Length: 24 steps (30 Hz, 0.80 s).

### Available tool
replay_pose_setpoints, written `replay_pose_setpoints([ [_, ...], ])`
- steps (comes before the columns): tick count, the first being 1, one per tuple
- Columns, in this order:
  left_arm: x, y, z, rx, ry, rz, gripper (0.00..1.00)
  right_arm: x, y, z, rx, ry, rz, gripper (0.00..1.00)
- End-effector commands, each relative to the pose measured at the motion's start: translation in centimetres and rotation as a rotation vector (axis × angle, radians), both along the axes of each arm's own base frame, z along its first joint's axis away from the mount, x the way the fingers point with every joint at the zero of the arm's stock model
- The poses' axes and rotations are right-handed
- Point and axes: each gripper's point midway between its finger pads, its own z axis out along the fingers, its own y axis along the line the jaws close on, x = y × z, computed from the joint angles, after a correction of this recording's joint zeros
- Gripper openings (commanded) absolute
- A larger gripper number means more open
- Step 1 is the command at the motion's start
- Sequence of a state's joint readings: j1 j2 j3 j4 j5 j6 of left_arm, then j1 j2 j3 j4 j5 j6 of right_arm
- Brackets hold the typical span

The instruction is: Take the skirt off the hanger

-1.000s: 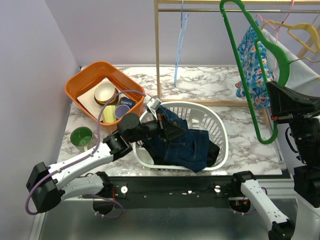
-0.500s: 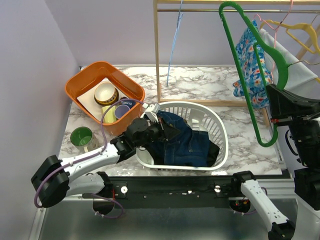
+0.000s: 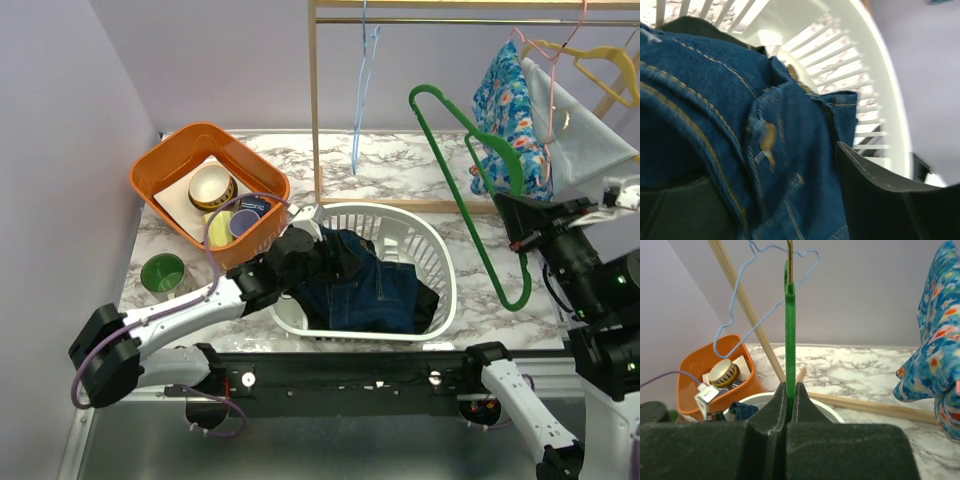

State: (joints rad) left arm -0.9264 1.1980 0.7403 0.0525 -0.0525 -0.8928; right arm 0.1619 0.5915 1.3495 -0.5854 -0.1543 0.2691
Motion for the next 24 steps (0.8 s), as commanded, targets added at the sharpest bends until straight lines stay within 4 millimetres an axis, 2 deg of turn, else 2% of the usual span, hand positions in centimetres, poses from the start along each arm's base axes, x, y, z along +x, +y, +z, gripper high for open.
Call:
replay_pose_setpoints([
  [1,-1.0,1.7,5.7,-0.079,-0.065,0.029,0.87,3.2,0.0,-0.9,0.006,0.104,-0.028,0.01],
  [2,-1.4,2.2,7.6,-0.120,-0.093,0.025,0.94,4.6,0.2,-1.5,-0.003,0.145,-0.029,0.01],
  [4,-1.8,2.7,9.4,-0.149,-0.121,0.020,0.99,5.7,0.4,-1.5,-0.010,0.167,-0.033,0.01],
  [5,-2.1,3.0,10.5,-0.163,-0.148,0.013,0.99,6.0,0.4,-0.8,-0.010,0.160,-0.031,0.01],
  [6,-2.3,3.2,11.7,-0.173,-0.166,0.003,0.99,7.3,0.7,-1.0,-0.019,0.184,-0.029,0.01],
  [7,-2.7,3.1,12.3,-0.180,-0.172,-0.021,0.99,7.8,0.8,-0.8,-0.024,0.185,-0.028,0.01],
  [8,-3.0,3.1,12.8,-0.184,-0.182,-0.034,0.99,8.0,0.7,0.3,-0.035,0.162,-0.032,0.01],
  [10,-3.4,3.1,14.2,-0.172,-0.222,-0.072,0.99,9.6,0.9,0.5,-0.051,0.172,-0.030,0.01],
  [12,-3.8,3.1,14.8,-0.135,-0.282,-0.129,0.99,10.1,1.5,2.1,-0.082,0.129,0.000,0.01],
  [14,-3.6,3.5,15.2,-0.090,-0.320,-0.130,0.99,11.5,1.9,2.7,-0.106,0.104,0.017,0.01],
  [15,-3.2,4.0,14.9,-0.048,-0.335,-0.113,0.99,11.6,2.0,3.3,-0.107,0.086,0.020,0.01],
  [16,-2.8,4.4,14.7,-0.009,-0.365,-0.105,0.99,12.6,2.1,3.1,-0.111,0.097,0.017,0.01],
  [19,-1.9,5.0,13.5,0.064,-0.391,-0.080,0.99,13.2,2.0,3.9,-0.122,0.091,0.010,0.01],
  [22,-1.5,5.1,12.9,0.101,-0.390,-0.071,0.94,14.1,2.6,4.4,-0.129,0.073,0.036,0.01],
  [24,-1.2,5.2,13.0,0.112,-0.418,-0.067,0.87,15.1,3.0,4.3,-0.136,0.078,0.049,0.01],
])
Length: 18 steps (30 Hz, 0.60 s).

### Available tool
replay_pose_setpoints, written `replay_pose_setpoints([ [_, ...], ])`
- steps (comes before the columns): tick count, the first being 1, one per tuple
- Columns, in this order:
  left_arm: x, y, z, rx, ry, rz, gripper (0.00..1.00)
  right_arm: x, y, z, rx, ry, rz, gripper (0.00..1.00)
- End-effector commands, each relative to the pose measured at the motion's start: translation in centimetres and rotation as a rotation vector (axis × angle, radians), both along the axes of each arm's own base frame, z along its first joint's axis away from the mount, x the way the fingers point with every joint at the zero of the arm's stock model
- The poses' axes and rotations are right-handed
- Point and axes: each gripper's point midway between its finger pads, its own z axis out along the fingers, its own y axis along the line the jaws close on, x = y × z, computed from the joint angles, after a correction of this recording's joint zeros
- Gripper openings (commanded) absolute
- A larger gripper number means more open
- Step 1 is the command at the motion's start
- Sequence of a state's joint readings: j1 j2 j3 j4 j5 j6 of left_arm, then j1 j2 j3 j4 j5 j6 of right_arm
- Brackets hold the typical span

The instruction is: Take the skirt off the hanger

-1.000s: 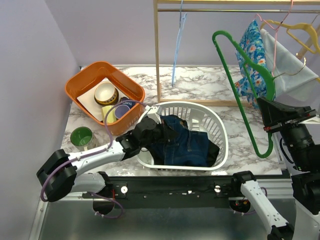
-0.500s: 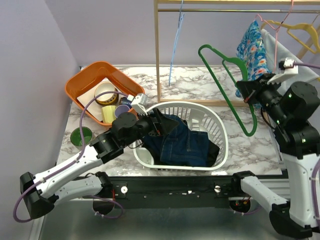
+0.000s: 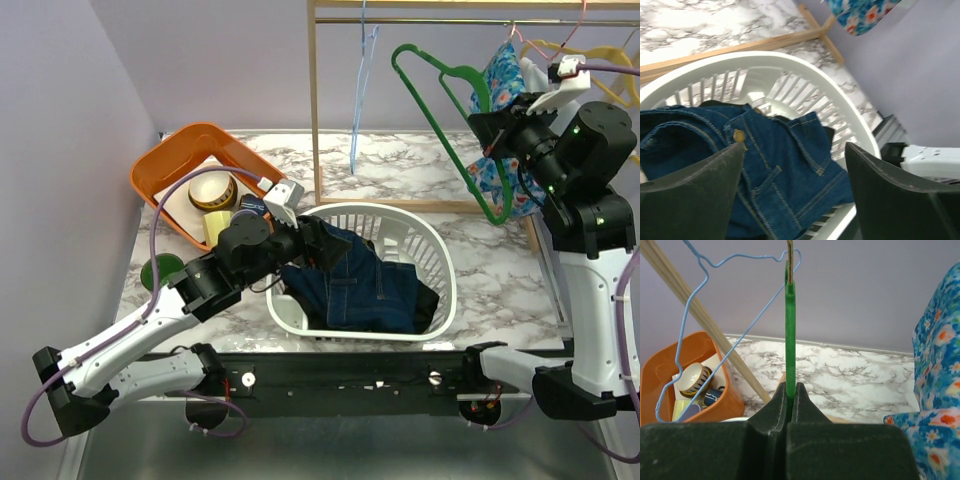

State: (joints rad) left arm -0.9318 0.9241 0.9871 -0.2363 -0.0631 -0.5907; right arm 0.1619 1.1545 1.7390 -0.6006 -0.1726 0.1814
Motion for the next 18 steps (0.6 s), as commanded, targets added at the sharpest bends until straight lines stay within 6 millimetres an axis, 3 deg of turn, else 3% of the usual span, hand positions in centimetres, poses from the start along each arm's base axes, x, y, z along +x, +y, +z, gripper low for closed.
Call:
replay_pose_setpoints([
  [1,1.2,1.0,-1.5,0.115,-0.063,0.047,0.84,1.3,0.9,2.3,-0.017,-0.071,0.048,0.01],
  [4,1.2,1.0,-1.6,0.141,-0.064,0.043,0.83,2.2,1.4,2.2,-0.020,-0.060,0.073,0.01],
  [8,0.2,1.3,-0.2,0.174,-0.142,-0.033,0.92,3.1,2.2,2.6,-0.040,-0.081,0.111,0.01],
  [11,-0.3,2.5,0.2,0.239,-0.239,-0.060,0.95,3.9,2.8,2.9,-0.067,-0.110,0.147,0.01],
  [18,-0.3,5.6,-0.9,0.328,-0.333,-0.005,0.98,5.4,3.6,3.4,-0.066,-0.144,0.182,0.01],
])
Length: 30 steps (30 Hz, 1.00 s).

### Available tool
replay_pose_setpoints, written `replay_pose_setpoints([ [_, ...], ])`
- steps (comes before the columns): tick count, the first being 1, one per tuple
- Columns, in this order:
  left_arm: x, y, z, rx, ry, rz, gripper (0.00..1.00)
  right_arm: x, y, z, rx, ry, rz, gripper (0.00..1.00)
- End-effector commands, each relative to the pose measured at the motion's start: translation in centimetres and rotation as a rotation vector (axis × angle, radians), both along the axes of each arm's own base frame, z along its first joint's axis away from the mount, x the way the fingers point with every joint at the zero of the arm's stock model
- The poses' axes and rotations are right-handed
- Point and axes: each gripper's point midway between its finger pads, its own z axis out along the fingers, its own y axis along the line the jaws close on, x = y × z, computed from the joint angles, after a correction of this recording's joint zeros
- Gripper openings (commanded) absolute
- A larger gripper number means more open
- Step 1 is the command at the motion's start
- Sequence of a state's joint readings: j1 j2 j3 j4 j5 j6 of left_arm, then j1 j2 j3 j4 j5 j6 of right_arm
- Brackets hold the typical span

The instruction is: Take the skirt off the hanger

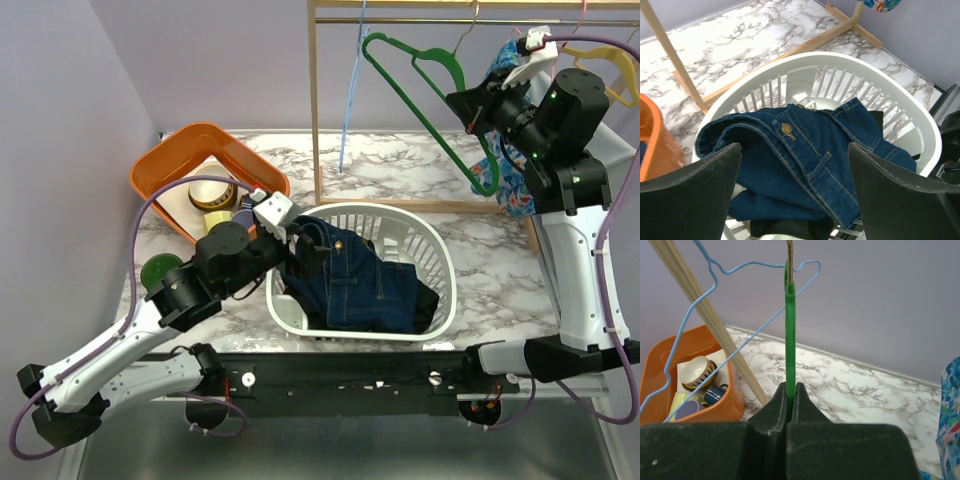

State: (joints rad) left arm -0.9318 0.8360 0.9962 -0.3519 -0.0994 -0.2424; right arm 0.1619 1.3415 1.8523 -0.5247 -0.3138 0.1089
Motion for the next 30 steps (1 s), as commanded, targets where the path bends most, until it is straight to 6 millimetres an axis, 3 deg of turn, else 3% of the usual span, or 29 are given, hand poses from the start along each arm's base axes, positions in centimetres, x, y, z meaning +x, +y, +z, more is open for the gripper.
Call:
replay_pose_setpoints([
  [1,-0.1,2.1,-0.9,0.073,-0.093,0.022,0.98,0.7,0.8,3.0,0.008,-0.106,0.044,0.01],
  [10,-1.2,2.6,0.2,-0.016,-0.159,-0.007,0.99,4.0,0.9,2.0,0.009,-0.061,0.012,0.01],
  [19,-1.1,2.8,0.0,-0.016,-0.162,0.004,0.99,5.5,0.4,0.0,0.005,-0.009,-0.060,0.03],
  [20,-1.1,2.8,0.0,-0.014,-0.164,0.006,0.99,5.2,0.4,0.1,0.011,-0.009,-0.062,0.05],
  [21,-1.0,2.9,-0.2,-0.010,-0.161,0.012,0.99,5.1,0.3,0.1,0.014,-0.008,-0.065,0.18],
  [23,-1.0,2.9,-0.1,-0.015,-0.163,0.013,0.99,4.6,-0.1,0.2,0.022,0.007,-0.085,0.30],
  [24,-1.0,2.9,-0.1,-0.013,-0.162,0.013,0.99,4.0,-0.3,0.7,0.028,-0.002,-0.091,0.42],
  [27,-1.0,3.0,-0.2,-0.014,-0.166,0.014,0.99,2.4,-1.0,1.1,0.030,0.004,-0.117,0.55],
  [30,-1.0,3.1,-0.1,-0.014,-0.169,0.019,0.99,1.0,-2.0,0.7,0.030,0.038,-0.162,0.61],
])
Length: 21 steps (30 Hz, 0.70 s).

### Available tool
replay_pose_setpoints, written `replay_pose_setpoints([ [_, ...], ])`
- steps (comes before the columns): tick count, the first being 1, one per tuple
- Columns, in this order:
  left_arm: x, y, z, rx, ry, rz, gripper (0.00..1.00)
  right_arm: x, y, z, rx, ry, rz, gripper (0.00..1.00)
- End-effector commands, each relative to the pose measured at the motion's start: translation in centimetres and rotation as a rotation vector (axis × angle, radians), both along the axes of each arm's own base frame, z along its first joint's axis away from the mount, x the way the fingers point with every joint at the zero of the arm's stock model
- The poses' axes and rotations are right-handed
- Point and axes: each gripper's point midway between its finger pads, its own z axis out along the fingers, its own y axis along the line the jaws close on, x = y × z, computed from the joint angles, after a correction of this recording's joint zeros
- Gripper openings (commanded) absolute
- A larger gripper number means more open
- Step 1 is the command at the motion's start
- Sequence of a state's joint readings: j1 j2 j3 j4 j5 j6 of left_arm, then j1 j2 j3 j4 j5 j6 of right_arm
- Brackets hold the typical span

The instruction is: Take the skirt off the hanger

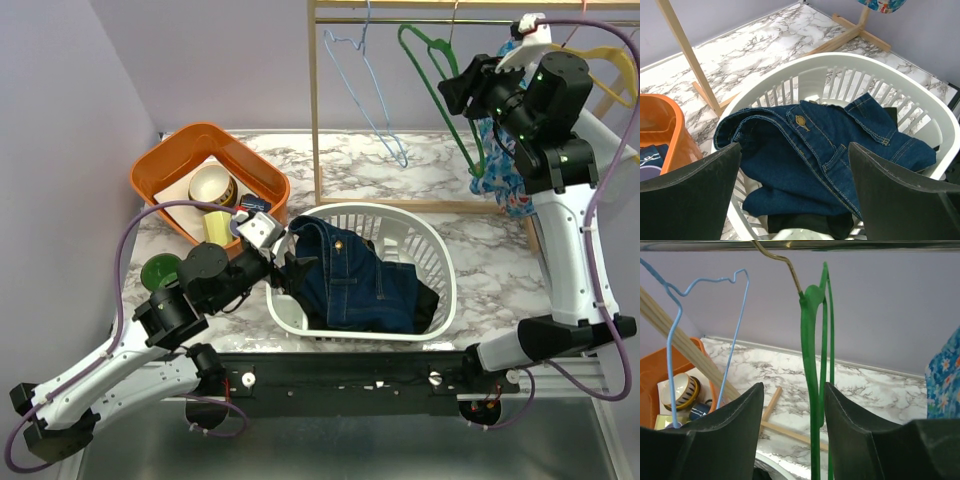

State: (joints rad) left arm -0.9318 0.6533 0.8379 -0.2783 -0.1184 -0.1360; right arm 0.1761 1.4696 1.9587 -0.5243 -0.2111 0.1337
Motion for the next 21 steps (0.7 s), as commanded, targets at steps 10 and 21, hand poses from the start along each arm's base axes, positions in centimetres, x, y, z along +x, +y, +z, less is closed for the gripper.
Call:
replay_pose_setpoints([
  [10,0.1,0.1,0.3,-0.010,-0.029,0.005,0.99,-9.9,-6.3,2.2,-0.061,-0.015,-0.245,0.65],
  [21,0.1,-0.9,-1.0,0.027,0.014,-0.025,0.99,-9.0,-14.6,2.7,-0.283,-0.022,-0.678,0.65],
])
